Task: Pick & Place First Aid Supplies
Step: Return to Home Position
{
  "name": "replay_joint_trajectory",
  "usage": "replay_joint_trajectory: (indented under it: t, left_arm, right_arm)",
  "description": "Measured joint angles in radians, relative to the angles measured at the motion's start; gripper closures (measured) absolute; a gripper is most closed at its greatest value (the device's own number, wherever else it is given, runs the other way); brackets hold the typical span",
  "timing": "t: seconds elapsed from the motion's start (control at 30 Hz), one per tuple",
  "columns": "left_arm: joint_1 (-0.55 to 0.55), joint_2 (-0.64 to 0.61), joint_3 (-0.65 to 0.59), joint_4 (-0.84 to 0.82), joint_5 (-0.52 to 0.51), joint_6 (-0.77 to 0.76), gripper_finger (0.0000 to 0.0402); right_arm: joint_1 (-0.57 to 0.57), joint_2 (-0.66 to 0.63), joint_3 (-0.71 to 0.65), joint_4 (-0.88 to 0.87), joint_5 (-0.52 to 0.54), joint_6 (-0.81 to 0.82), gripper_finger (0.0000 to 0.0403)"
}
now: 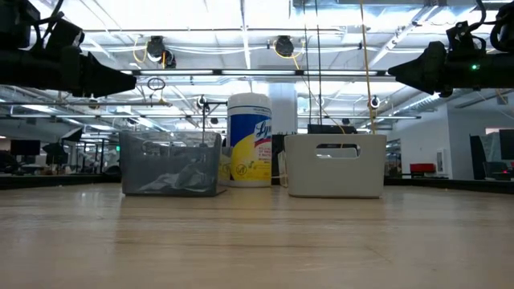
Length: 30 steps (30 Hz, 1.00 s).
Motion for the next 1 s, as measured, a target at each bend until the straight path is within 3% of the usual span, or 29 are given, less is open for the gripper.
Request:
replay_joint_trajectory:
  t: [1.0]
  left_arm:
    - [0.0, 0.011, -0.003, 0.023, -0.003, -0.005, 0.005]
  right_arm:
    - [0.0, 0.0, 0.0, 0.001, 0.0, 0.0, 0.014]
